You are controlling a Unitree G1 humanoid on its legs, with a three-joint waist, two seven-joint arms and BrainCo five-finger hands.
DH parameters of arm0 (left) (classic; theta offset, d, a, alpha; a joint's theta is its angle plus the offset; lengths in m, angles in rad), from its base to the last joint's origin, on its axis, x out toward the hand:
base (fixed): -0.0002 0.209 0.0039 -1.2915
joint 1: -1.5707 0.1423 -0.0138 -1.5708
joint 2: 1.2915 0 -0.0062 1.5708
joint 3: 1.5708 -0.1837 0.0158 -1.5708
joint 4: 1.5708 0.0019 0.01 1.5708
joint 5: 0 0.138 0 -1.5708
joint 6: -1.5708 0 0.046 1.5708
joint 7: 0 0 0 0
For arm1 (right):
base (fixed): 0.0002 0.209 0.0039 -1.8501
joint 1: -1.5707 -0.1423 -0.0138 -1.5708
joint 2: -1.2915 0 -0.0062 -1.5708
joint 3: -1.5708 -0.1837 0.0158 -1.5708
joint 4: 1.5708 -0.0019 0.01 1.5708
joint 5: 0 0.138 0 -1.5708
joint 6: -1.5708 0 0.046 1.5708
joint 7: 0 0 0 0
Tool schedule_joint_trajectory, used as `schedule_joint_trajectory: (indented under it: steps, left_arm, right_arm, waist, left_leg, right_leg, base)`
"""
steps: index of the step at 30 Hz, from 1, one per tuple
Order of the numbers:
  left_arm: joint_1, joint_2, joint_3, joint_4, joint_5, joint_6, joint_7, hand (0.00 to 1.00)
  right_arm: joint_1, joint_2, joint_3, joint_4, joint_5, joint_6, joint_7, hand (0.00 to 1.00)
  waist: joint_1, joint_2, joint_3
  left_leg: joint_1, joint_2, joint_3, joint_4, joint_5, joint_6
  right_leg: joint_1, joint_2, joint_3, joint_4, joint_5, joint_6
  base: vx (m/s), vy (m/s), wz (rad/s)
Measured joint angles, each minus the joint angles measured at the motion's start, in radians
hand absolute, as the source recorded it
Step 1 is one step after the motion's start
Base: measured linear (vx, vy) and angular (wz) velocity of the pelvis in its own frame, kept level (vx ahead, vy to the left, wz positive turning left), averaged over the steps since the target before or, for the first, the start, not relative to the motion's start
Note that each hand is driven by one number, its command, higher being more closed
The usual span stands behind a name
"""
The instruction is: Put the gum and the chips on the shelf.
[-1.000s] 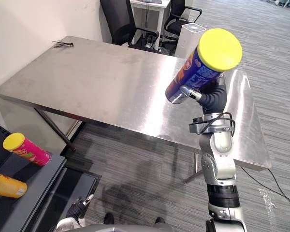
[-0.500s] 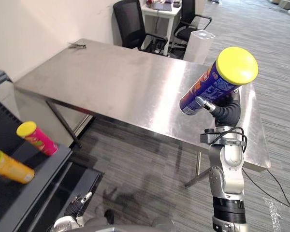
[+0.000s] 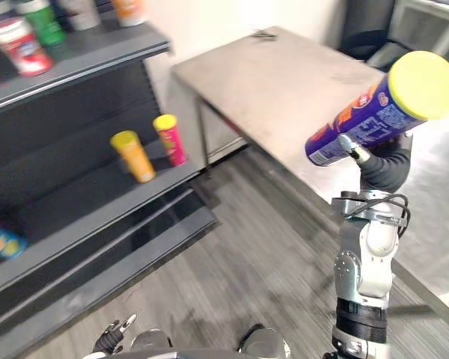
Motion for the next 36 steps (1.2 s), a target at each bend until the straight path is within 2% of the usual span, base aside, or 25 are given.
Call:
schedule_joint_trajectory:
  steps: [5, 7, 10, 13, 17, 25, 27, 30, 32, 33, 34, 35, 36]
  left_arm:
    - [0.017, 0.008, 0.000, -0.001, 0.003, 0.001, 0.003, 0.00]
    - [0.034, 0.009, 0.000, -0.001, 0.007, 0.001, 0.008, 0.00]
    - [0.023, 0.023, 0.000, -0.001, 0.012, 0.001, 0.015, 0.00]
    - [-0.011, 0.046, 0.001, -0.001, 0.011, 0.000, 0.032, 0.00]
    - [-0.031, 0.049, 0.039, -0.002, 0.009, -0.001, 0.045, 0.00]
    - [-0.034, 0.043, 0.039, -0.006, 0.003, -0.001, 0.033, 0.00]
    - [-0.034, 0.041, 0.038, -0.014, 0.002, -0.002, 0.031, 0.00]
    - [-0.035, 0.041, 0.036, -0.050, -0.013, -0.007, 0.030, 0.00]
    - [-0.036, 0.040, 0.034, -0.073, -0.069, -0.010, 0.028, 0.00]
    - [-0.035, 0.040, 0.033, -0.077, -0.082, -0.010, 0.027, 0.00]
    - [-0.035, 0.040, 0.029, -0.081, -0.109, -0.011, 0.027, 0.00]
    - [-0.034, 0.040, 0.027, -0.081, -0.116, -0.010, 0.028, 0.00]
    - [-0.034, 0.041, 0.027, -0.081, -0.116, -0.010, 0.029, 0.00]
  right_arm:
    - [0.002, 0.019, -0.011, 0.001, -0.003, 0.000, -0.007, 1.00]
    - [0.003, 0.036, -0.031, 0.001, -0.005, 0.000, -0.023, 1.00]
    - [0.027, 0.080, -0.075, 0.001, -0.037, -0.004, -0.070, 1.00]
    - [0.038, 0.095, -0.073, 0.001, -0.044, -0.004, -0.094, 1.00]
    - [0.038, 0.095, -0.072, 0.001, -0.079, -0.004, -0.100, 1.00]
    - [0.035, 0.094, -0.057, 0.004, -0.079, -0.003, -0.093, 1.00]
    - [0.009, 0.094, -0.001, 0.035, -0.078, -0.004, -0.092, 1.00]
    - [-0.012, 0.094, 0.086, 0.074, -0.078, -0.003, -0.087, 1.00]
    - [-0.011, 0.096, 0.184, 0.094, -0.077, 0.002, -0.067, 1.00]
    - [-0.011, 0.096, 0.210, 0.098, -0.076, 0.003, -0.064, 1.00]
    - [-0.011, 0.097, 0.254, 0.105, -0.074, 0.005, -0.045, 1.00]
    - [-0.016, 0.098, 0.286, 0.112, -0.072, 0.005, -0.033, 1.00]
    - [-0.015, 0.100, 0.325, 0.120, -0.069, 0.010, -0.025, 1.00]
  waist:
    - [0.000, -0.018, 0.001]
    - [0.005, -0.026, 0.006]
    - [0.019, -0.056, 0.023]
    - [0.020, -0.076, 0.043]
    - [0.029, -0.077, 0.048]
    - [0.046, -0.074, 0.051]
    - [0.049, -0.083, 0.069]
    - [0.067, -0.084, 0.090]
    - [0.102, -0.081, 0.105]
    - [0.109, -0.082, 0.107]
    - [0.114, -0.083, 0.108]
    - [0.119, -0.086, 0.110]
    - [0.122, -0.086, 0.112]
  left_leg:
    - [-0.035, -0.069, 0.056, -0.142, 0.013, -0.029]
    - [-0.039, -0.088, 0.053, -0.170, 0.019, -0.040]
    - [-0.075, -0.099, 0.049, -0.135, 0.003, -0.031]
    - [-0.119, -0.096, 0.052, -0.081, -0.023, -0.021]
    - [-0.114, -0.100, 0.076, -0.093, -0.022, -0.017]
    - [-0.116, -0.101, 0.074, -0.172, 0.034, -0.026]
    - [-0.129, -0.095, 0.073, -0.147, 0.030, -0.025]
    - [-0.170, -0.066, 0.069, -0.052, -0.025, -0.021]
    - [-0.197, -0.042, 0.062, 0.043, -0.091, -0.013]
    - [-0.200, -0.041, 0.059, 0.060, -0.103, -0.010]
    - [-0.210, -0.042, 0.049, 0.089, -0.133, -0.001]
    - [-0.212, -0.051, 0.047, 0.104, -0.156, 0.010]
    - [-0.207, -0.074, 0.035, 0.111, -0.169, 0.025]
  right_leg:
    - [-0.009, -0.078, -0.068, 0.024, 0.046, 0.053]
    - [-0.010, -0.094, -0.079, 0.022, 0.064, 0.054]
    - [-0.017, -0.111, -0.078, 0.019, 0.085, 0.057]
    - [-0.037, -0.102, -0.068, 0.001, 0.118, 0.055]
    - [-0.041, -0.073, -0.038, -0.071, 0.165, 0.058]
    - [-0.069, -0.035, -0.020, -0.107, 0.177, 0.050]
    - [-0.068, -0.032, -0.018, -0.110, 0.177, 0.050]
    - [-0.065, -0.026, -0.016, -0.111, 0.178, 0.052]
    - [-0.052, -0.024, -0.014, -0.102, 0.181, 0.057]
    - [-0.046, -0.028, -0.014, -0.101, 0.184, 0.061]
    - [-0.037, -0.042, -0.016, -0.092, 0.190, 0.070]
    - [-0.039, -0.065, -0.010, -0.060, 0.198, 0.064]
    - [-0.052, -0.099, 0.040, 0.001, 0.220, 0.040]
  base:
    - [-0.14, 0.237, 1.18]
    - [-0.06, 0.165, 0.39]
    - [-0.11, 0.114, 0.07]
    - [-0.11, 0.103, -0.06]
    - [-0.07, 0.116, -0.17]
    - [0.03, 0.024, 0.00]
    - [0.02, 0.030, 0.03]
    - [-0.02, 0.057, -0.03]
    - [-0.03, 0.090, -0.06]
    - [-0.02, 0.098, 0.15]
    - [-0.01, 0.129, 0.22]
    - [-0.01, 0.191, 0.36]
    - [0.01, 0.196, 0.46]
